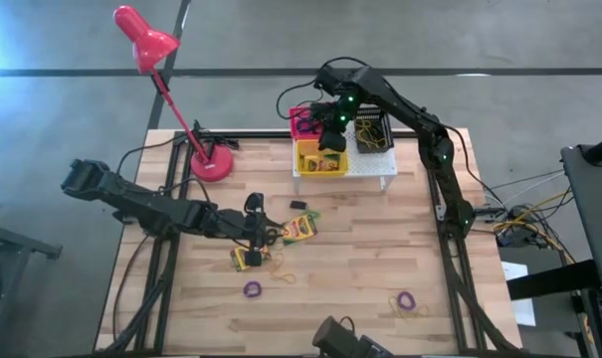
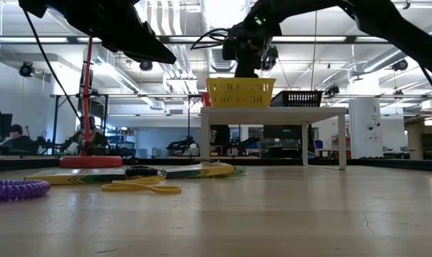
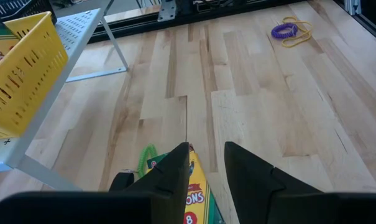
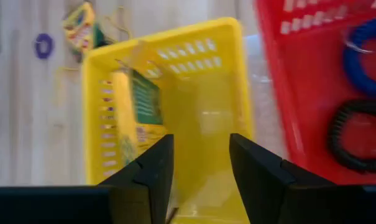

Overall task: Pick & Place Office Desk Supplies
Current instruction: Put the crayon box into the yellow bin on the shelf

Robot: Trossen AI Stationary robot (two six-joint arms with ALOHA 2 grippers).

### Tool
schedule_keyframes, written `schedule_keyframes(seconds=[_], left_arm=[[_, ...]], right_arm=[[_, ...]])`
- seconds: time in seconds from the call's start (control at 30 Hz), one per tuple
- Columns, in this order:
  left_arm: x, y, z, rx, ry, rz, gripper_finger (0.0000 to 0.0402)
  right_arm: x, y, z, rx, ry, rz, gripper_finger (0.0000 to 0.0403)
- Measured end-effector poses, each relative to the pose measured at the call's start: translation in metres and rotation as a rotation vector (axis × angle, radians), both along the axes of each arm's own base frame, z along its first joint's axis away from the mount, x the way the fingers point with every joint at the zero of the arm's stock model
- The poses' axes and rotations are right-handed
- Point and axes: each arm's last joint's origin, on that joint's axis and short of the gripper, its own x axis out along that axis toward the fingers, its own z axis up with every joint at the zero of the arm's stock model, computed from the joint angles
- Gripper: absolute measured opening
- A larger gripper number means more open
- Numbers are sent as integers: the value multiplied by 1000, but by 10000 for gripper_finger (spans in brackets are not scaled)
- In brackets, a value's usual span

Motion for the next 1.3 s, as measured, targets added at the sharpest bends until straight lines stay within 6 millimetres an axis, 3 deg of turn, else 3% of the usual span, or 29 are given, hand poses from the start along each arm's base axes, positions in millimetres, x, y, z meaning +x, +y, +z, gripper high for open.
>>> schedule_keyframes(seconds=[0.23,0.43,0.57,0.83,1.07,1.3], left_arm=[[0,0,0,0,0,0,106],[0,0,0,1,0,0,106],[0,0,0,2,0,-1,106],[0,0,0,4,0,-1,106],[0,0,0,6,1,-3,106],[0,0,0,6,2,-3,106]], right_arm=[[0,1,4,-32,-15,17,139],[-10,21,35,-83,-85,60,126],[-9,36,44,-91,-110,100,146],[5,55,38,-175,-44,136,216],[17,73,33,-264,-1,166,219],[23,74,14,-296,74,129,218]])
